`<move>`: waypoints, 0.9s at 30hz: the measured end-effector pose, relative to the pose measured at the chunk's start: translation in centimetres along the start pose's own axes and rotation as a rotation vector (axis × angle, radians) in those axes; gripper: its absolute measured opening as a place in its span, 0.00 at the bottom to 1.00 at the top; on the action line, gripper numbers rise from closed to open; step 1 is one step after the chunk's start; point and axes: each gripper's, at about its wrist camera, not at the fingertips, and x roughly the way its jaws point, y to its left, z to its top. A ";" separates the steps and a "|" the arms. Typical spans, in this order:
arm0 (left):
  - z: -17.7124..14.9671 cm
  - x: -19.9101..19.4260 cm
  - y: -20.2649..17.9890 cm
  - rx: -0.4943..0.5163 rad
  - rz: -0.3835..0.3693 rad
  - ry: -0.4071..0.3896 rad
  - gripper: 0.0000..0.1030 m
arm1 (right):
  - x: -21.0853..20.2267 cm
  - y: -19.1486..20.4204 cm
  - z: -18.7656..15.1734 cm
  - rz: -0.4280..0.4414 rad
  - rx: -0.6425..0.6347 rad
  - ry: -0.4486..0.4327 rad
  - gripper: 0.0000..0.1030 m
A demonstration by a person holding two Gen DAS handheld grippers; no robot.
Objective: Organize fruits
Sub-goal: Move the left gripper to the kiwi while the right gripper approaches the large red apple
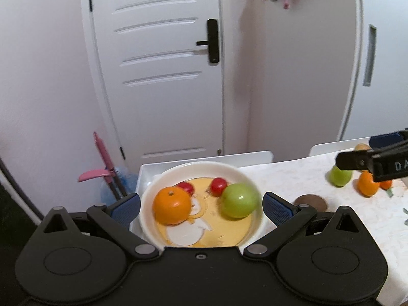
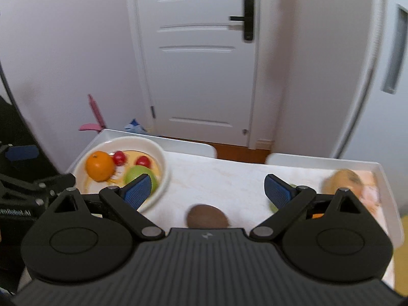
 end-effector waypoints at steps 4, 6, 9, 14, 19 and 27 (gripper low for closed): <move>0.5 -0.2 -1.8 0.016 -0.014 -0.005 1.00 | -1.1 -2.6 -0.8 -0.029 0.027 -0.004 1.00; 0.7 -0.3 -2.9 0.017 -0.021 -0.001 1.00 | -1.6 -4.1 -1.1 -0.037 0.038 -0.006 1.00; 0.9 -0.3 -4.9 0.019 -0.022 0.003 1.00 | -2.0 -6.4 -1.5 -0.041 0.036 -0.011 1.00; 1.2 0.3 -8.4 0.007 0.009 0.018 1.00 | -1.7 -10.8 -1.6 -0.018 0.034 0.002 1.00; 1.2 1.5 -12.0 -0.027 0.038 0.047 1.00 | -0.8 -14.7 -1.8 -0.002 0.015 0.010 1.00; 0.7 4.5 -16.4 -0.070 0.100 0.089 1.00 | 2.9 -20.4 -1.8 0.022 0.003 0.051 1.00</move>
